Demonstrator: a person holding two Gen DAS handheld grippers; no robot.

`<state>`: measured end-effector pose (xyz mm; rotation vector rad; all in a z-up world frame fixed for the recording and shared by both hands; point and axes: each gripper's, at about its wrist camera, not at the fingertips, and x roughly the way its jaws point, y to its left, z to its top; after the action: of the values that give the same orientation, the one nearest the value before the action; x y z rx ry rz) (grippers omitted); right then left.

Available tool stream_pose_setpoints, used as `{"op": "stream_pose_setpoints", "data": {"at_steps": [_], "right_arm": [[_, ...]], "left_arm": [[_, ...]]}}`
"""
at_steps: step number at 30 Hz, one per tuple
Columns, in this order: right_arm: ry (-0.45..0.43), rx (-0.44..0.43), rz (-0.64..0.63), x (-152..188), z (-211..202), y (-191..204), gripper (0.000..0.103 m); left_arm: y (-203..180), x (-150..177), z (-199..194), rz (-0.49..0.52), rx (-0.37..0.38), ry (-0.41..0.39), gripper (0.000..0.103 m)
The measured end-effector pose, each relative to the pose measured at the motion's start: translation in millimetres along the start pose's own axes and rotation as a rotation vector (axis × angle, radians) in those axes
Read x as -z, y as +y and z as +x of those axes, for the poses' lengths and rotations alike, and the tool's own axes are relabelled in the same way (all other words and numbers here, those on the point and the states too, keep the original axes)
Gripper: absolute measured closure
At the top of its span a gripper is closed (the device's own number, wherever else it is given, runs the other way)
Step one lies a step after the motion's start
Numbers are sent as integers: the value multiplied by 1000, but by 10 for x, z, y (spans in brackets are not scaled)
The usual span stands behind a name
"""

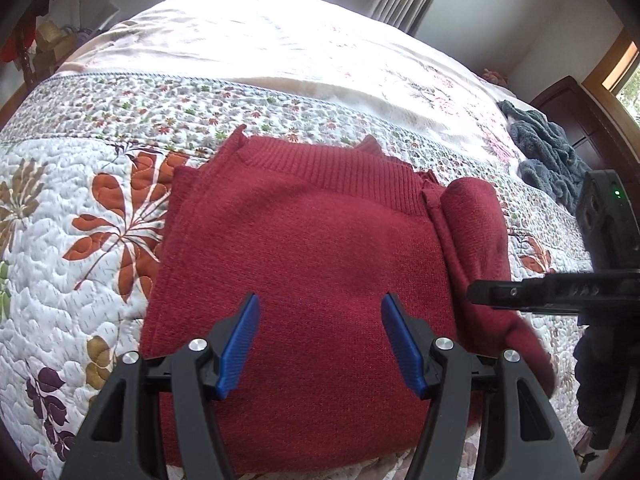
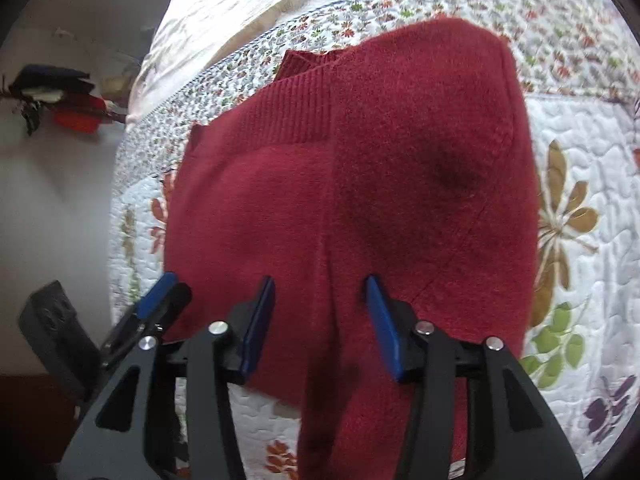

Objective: Fold small clothes
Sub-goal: 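Open the right tool and release the folded side, then move the left tool to the folded side and grasp its edge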

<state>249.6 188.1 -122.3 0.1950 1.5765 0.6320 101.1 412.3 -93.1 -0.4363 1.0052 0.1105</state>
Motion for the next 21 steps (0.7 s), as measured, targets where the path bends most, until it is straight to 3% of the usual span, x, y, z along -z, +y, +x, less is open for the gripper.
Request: {"op": "stream_pose_setpoints", "data": {"at_steps": [5,9,14,18,21], "right_arm": [[-18,-74,25,-45,-141,-102,57],[-86,-118,39,-19,-456,-208,58],[-181,-17,34,46,-800,-497,59],[-202,79,65,148,-848,-889,60],[-193,77,79,275,-765,-1107,60]], "left_arm": [[-36,8,18,-11,26,10,40],[-179,-8,72,-9,80,28,40],[-483,-89,198,-9,186,59,40],[-704,-153,446,-34,274,113,40],[-781,-166,639,-71,328,151,40]]}}
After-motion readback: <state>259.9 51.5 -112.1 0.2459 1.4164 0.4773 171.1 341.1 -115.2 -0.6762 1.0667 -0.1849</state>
